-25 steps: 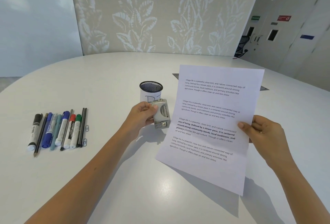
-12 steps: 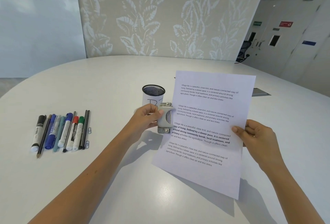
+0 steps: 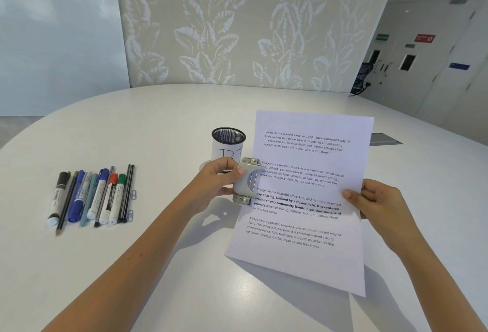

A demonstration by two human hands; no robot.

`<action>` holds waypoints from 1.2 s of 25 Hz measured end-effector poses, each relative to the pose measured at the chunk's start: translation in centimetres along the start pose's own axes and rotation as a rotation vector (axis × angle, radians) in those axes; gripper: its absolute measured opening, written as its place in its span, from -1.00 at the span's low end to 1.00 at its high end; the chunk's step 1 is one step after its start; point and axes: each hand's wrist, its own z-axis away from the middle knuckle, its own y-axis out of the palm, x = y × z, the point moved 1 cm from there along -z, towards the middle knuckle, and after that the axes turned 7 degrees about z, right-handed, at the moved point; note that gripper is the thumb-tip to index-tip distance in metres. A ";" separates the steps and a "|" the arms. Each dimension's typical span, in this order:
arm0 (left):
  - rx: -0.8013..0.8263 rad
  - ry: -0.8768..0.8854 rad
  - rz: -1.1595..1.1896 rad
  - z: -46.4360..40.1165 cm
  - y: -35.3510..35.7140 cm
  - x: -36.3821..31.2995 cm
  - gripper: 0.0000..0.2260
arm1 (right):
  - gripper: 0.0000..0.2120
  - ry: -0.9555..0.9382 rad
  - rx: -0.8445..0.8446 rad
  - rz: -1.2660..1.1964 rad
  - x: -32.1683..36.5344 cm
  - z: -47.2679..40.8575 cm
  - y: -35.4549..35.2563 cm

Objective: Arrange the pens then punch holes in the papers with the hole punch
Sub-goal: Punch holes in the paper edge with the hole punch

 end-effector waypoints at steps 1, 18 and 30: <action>0.001 -0.002 0.003 0.0 0.0 0.0 -0.84 | -0.86 0.007 0.007 -0.008 -0.2 -0.1 0.0; -0.016 -0.161 0.072 2.3 -1.8 -0.6 -0.88 | -0.51 0.119 0.237 -0.255 -2.6 -0.6 3.3; -0.105 -0.362 -0.016 6.2 -6.4 -0.9 -0.72 | -0.60 0.235 0.315 -0.330 -2.9 2.1 10.6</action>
